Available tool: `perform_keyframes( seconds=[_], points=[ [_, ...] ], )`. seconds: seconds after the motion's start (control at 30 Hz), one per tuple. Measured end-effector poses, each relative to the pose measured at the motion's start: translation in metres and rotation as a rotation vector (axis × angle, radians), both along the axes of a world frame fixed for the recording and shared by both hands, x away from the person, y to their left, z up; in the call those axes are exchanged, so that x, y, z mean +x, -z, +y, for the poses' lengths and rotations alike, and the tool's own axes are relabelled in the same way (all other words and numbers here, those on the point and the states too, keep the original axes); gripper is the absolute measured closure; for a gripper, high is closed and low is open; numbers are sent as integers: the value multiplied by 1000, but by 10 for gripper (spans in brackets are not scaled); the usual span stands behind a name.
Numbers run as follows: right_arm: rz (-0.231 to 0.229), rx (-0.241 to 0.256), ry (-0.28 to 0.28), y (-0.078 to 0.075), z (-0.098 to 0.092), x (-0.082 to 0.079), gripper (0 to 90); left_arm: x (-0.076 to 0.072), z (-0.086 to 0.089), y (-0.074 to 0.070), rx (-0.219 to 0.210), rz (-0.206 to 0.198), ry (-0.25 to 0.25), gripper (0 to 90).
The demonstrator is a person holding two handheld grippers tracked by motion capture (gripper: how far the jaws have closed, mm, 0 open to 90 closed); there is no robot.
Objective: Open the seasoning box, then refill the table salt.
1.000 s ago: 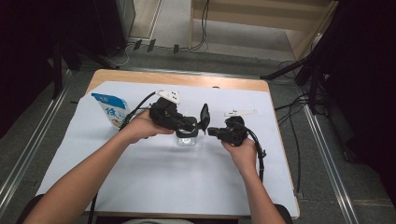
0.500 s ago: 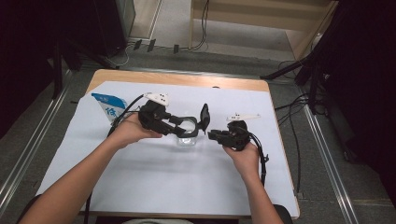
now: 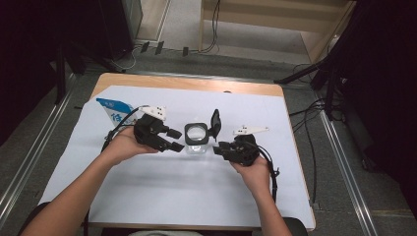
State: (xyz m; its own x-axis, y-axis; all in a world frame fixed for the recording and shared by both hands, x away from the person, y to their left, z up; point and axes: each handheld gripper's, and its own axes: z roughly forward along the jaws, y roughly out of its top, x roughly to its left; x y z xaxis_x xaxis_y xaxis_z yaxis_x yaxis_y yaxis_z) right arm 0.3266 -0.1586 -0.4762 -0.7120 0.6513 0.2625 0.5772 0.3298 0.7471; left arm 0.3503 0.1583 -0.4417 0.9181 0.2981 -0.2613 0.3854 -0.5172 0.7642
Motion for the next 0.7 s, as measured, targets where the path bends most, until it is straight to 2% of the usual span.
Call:
perform_keyframes(
  seconds=[0.03, 0.2, 0.33, 0.43, 0.7],
  points=[
    [-13, -5, -6, 1, 0, -1, 640, 0, 2, 1, 2, 6, -2, 444],
    [-1, -15, -11, 5, 4, -1, 635, -2, 12, 2, -8, 3, -27, 451],
    [0, -15, -10, 6, 4, 0, 624, -2, 18, 2, 12, 7, -39, 450],
    [2, -23, -13, 6, 3, 1, 614, -2, 25, 3, 4, 12, -45, 466],
    [10, -7, -6, 3, -2, 4, 607, -4, 48, 1, 5, 11, -96, 468]
  ],
)
